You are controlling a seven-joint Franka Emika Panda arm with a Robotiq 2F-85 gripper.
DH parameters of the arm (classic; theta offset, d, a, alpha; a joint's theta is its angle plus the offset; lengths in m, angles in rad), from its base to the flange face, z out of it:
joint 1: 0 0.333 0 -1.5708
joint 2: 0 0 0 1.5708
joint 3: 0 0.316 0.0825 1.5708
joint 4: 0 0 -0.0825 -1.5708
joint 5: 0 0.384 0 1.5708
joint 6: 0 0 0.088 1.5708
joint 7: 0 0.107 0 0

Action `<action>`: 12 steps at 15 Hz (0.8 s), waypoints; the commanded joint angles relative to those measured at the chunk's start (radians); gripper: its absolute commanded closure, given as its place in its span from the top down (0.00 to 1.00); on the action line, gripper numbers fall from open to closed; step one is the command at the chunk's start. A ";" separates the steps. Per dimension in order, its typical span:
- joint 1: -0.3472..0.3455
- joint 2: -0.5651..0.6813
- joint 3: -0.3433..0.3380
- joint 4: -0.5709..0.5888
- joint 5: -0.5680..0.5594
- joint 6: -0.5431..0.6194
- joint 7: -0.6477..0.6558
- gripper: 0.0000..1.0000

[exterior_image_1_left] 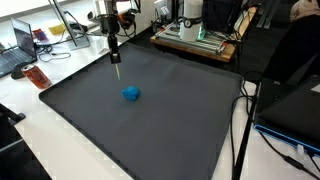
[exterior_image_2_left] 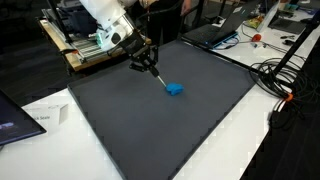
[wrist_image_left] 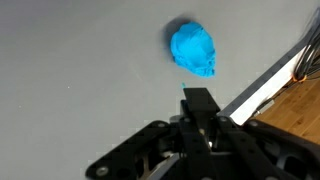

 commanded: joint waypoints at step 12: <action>0.166 0.010 -0.114 -0.007 -0.145 -0.053 0.061 0.03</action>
